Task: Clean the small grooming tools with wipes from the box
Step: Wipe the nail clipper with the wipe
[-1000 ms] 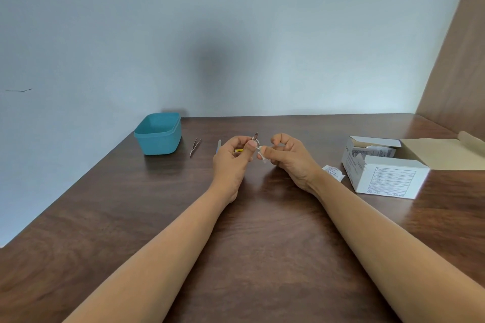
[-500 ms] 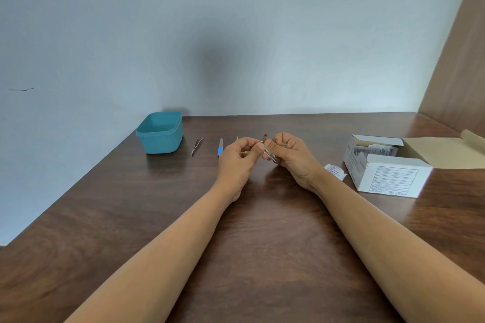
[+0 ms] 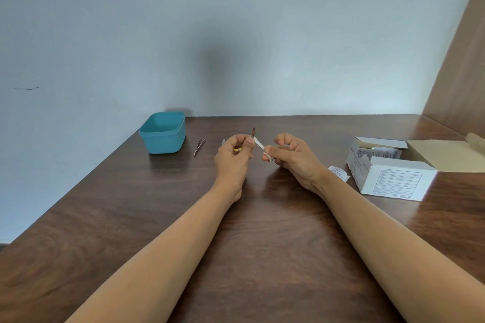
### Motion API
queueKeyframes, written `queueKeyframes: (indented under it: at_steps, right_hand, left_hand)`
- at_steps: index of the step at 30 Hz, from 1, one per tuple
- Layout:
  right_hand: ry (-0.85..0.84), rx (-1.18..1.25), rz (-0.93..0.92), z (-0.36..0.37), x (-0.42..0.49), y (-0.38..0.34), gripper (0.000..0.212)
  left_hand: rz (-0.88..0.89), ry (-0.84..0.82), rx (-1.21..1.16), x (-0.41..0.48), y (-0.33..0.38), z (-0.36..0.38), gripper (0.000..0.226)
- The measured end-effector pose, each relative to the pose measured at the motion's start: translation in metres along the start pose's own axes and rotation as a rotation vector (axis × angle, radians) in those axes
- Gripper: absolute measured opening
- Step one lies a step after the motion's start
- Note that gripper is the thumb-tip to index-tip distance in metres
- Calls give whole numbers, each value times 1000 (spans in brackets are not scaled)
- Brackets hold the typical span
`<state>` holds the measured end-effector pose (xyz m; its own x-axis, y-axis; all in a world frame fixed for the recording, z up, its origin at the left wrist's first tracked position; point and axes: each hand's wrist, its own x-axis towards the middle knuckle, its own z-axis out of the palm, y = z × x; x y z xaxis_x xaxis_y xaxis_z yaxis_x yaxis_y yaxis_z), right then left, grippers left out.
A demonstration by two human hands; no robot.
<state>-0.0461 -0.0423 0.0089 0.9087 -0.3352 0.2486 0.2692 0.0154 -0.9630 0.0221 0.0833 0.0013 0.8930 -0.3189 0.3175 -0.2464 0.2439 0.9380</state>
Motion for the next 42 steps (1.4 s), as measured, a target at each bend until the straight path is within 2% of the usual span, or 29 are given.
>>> queueKeyframes:
  at_steps: [6,13,23,27,31,33,36,42]
  right_hand:
    - [42,30,7,-1,-1,0,30]
    - [42,79,6,-3,2,3,30]
    - [29,100,10,-2,1,2,32]
    - [88,136,18,-4,2,0,30]
    - [145,210,40,-6,1,-1,31]
    - [163,248,35,-5,1,-1,32]
    - [209,317,25,-5,2,-2,31]
    - [255,415,53,9,0,-1,32]
  left_hand:
    - [21,-44,43,0,0,-1,7]
    - [92,-186,101,-8,5,2,8]
    - [125,-224,148,-8,4,2,9]
    - [69,-194,159,-7,3,6,5]
    - [2,-170,224,-8,5,7,21]
    - [19,-272,303,-12,7,8,22]
    - [97,-365,380,-17,11,8,11]
    - [145,-317,354,-15,10,6,13]
